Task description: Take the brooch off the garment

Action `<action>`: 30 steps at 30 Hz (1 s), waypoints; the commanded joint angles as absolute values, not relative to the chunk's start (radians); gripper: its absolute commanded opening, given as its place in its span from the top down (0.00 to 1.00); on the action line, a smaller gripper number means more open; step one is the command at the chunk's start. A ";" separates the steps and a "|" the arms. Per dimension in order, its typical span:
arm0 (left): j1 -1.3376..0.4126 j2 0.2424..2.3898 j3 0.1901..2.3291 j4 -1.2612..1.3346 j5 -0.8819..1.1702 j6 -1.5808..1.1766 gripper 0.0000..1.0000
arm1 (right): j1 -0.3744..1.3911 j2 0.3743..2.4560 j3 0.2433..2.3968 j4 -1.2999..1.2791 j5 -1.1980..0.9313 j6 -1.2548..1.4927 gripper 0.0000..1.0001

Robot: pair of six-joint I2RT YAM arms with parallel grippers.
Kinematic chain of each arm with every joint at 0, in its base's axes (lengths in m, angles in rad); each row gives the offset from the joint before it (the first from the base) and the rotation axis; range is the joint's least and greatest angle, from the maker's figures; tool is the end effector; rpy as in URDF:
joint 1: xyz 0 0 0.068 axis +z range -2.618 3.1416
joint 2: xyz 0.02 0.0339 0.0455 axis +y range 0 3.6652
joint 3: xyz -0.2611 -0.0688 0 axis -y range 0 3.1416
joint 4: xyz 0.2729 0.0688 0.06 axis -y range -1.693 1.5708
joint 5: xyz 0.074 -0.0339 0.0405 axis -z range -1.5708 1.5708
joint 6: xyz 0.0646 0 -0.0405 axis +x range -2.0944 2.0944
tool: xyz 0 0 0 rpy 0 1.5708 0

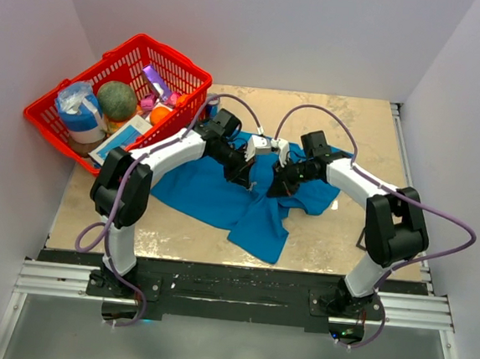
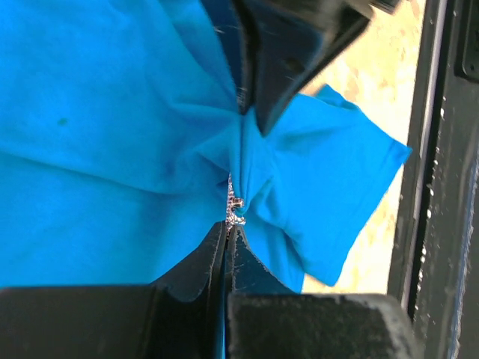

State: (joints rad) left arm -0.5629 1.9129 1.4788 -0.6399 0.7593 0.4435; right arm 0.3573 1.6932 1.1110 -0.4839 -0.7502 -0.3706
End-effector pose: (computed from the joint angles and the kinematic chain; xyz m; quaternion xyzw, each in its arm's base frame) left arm 0.3467 -0.2714 0.1929 0.5140 0.7448 -0.3722 0.2065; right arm 0.3326 0.1712 0.1666 -0.4062 0.8094 0.3532 0.2347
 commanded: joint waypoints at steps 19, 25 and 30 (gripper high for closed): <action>-0.569 1.901 1.491 -0.745 0.836 0.506 1.00 | 0.357 1.703 1.141 -0.477 -0.719 -0.371 0.96; -0.564 1.902 1.489 -0.744 0.856 0.503 1.00 | 0.356 1.701 1.135 -0.472 -0.724 -0.368 0.94; -0.560 1.901 1.482 -0.723 0.861 0.502 1.00 | 0.357 1.695 1.137 -0.472 -0.730 -0.367 0.94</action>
